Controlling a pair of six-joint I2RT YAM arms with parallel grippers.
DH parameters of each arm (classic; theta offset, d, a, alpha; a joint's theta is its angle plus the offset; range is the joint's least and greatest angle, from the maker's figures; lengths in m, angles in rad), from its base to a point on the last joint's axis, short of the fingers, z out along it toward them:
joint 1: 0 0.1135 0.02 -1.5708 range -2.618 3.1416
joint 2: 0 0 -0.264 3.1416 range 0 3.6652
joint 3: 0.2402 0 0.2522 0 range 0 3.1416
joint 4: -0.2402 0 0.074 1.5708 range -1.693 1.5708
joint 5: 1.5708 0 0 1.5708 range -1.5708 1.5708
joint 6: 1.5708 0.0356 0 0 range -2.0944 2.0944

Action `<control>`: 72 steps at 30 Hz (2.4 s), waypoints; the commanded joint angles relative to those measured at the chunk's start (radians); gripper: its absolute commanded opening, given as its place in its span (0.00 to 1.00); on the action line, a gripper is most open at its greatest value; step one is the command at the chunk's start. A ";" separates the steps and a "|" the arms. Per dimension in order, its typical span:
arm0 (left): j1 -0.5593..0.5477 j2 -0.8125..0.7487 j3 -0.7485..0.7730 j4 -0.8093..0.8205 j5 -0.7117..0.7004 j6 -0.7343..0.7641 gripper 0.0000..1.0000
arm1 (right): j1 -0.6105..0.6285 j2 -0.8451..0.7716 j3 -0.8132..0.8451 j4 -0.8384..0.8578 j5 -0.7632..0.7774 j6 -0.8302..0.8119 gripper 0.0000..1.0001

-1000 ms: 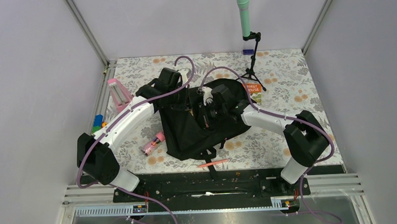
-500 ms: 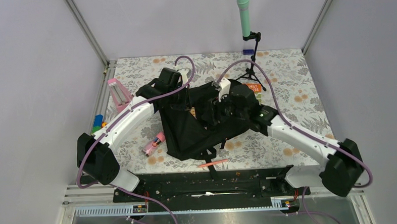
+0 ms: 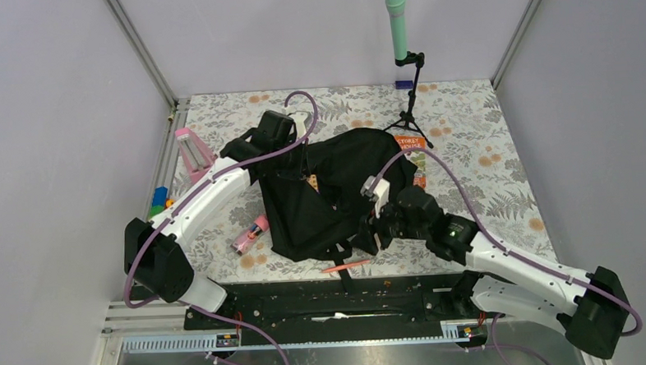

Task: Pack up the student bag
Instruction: Place the stationery in the student bag, then pick up the stationery from the center of the board.

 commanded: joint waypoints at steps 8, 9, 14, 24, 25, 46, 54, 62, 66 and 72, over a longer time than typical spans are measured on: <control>0.001 -0.070 0.001 0.051 -0.027 0.018 0.00 | 0.197 0.140 -0.052 -0.003 0.143 0.046 0.60; 0.001 -0.073 -0.002 0.051 -0.027 0.015 0.00 | 0.217 0.153 -0.062 0.007 0.162 0.039 0.60; 0.001 -0.079 -0.007 0.051 -0.026 0.014 0.00 | 0.240 0.233 -0.079 0.028 0.237 0.021 0.61; 0.001 -0.084 -0.009 0.051 -0.028 0.016 0.00 | 0.306 0.355 -0.070 0.064 0.316 -0.012 0.61; 0.001 -0.084 -0.009 0.051 -0.028 0.016 0.00 | 0.313 0.364 -0.070 0.070 0.330 -0.017 0.61; 0.001 -0.092 -0.009 0.051 -0.027 0.020 0.00 | 0.416 0.453 -0.015 0.007 0.503 -0.008 0.27; 0.001 -0.095 -0.007 0.051 -0.034 0.023 0.00 | 0.416 0.345 -0.011 -0.018 0.452 -0.026 0.00; 0.006 -0.096 -0.008 0.052 -0.053 0.024 0.00 | 0.416 0.136 0.034 -0.150 0.377 -0.033 0.00; 0.016 -0.086 -0.009 0.051 -0.055 0.024 0.00 | 0.415 0.021 0.048 -0.207 0.459 -0.013 0.00; 0.017 -0.087 -0.009 0.050 -0.059 0.028 0.00 | 0.235 0.012 0.247 -0.383 0.389 0.037 0.00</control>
